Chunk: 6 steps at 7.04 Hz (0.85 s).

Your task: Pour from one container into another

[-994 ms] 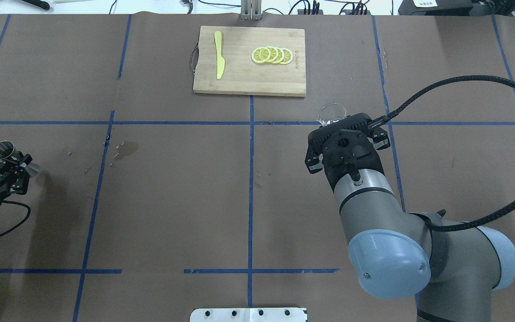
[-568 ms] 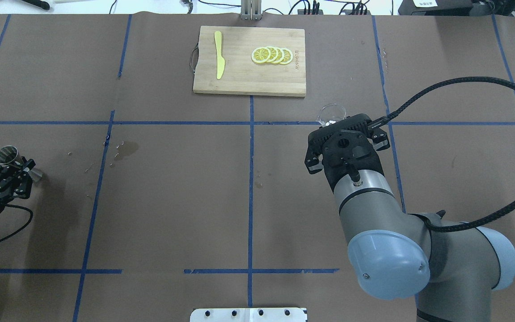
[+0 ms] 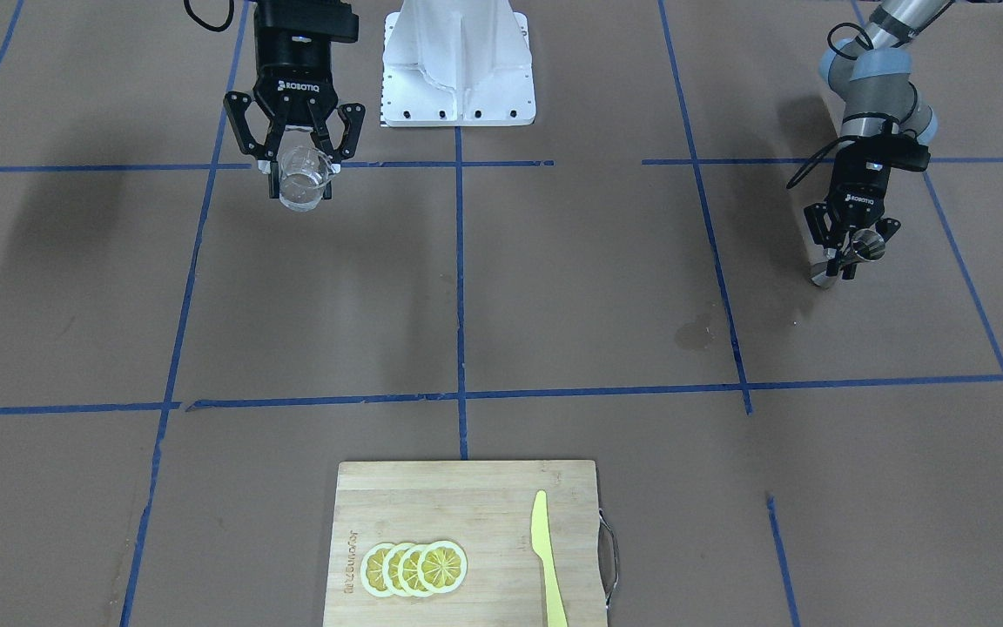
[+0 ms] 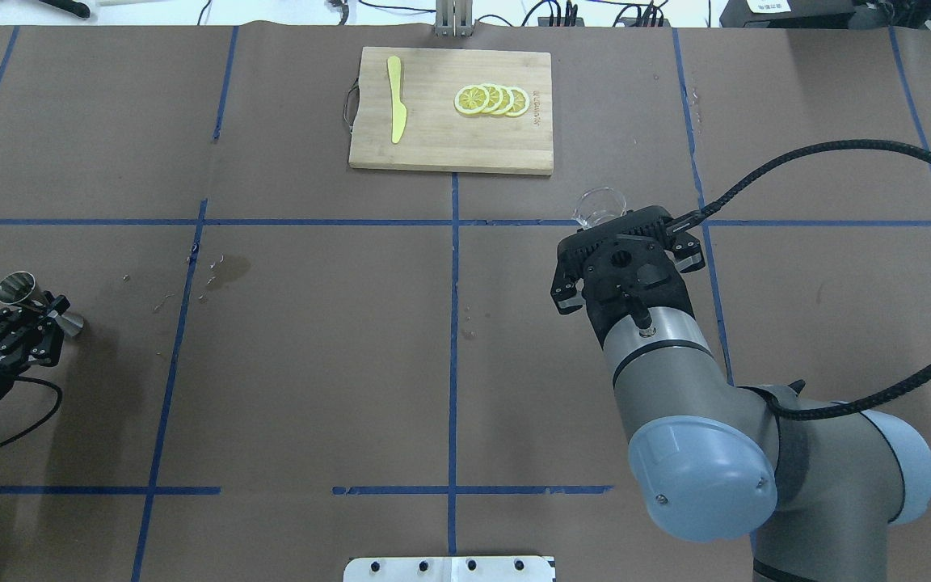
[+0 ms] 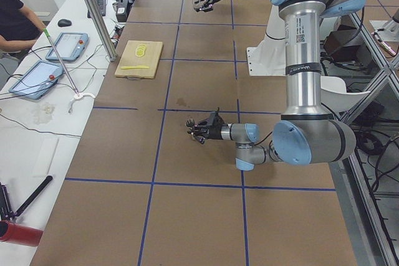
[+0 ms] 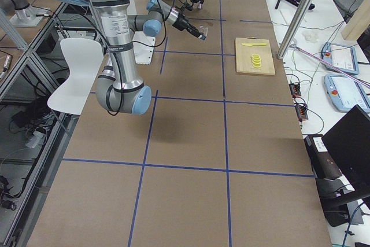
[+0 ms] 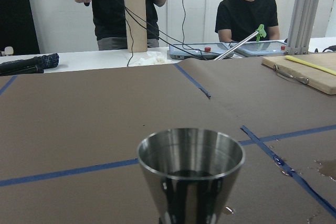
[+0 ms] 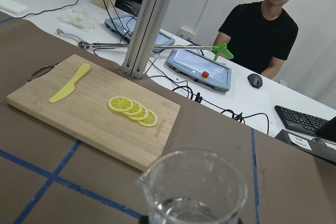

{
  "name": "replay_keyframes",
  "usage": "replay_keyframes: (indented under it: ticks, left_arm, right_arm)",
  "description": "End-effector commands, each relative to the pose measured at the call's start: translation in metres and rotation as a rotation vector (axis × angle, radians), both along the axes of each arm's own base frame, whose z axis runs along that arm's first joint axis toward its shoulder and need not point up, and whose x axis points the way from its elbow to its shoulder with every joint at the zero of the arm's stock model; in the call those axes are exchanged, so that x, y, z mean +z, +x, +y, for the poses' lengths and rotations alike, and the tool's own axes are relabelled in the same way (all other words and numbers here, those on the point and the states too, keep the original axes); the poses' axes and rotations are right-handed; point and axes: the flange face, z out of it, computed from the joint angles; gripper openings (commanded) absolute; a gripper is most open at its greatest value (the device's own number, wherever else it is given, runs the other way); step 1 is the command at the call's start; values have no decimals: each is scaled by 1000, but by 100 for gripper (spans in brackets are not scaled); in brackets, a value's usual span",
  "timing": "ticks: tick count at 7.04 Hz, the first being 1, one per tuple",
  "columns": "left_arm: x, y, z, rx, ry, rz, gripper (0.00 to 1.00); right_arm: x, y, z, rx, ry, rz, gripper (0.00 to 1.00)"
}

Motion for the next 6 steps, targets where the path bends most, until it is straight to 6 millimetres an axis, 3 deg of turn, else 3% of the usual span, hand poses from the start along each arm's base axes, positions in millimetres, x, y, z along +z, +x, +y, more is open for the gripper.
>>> replay_keyframes:
  ticks: [1,4,5,6]
  left_arm:
    - [-1,6,6,1,-2,10,0]
    - [0,7,8,6,-2,9,4]
    - [0,7,9,4,-2,9,19]
    - [0,6,8,-12,1,10,65]
  right_arm:
    - [0,0,0,0,-2,-2,8]
    - [-1,0,0,2,-1,-7,8]
    - [-1,0,0,2,-1,-7,8]
    - [-2,1,0,2,0,-10,8]
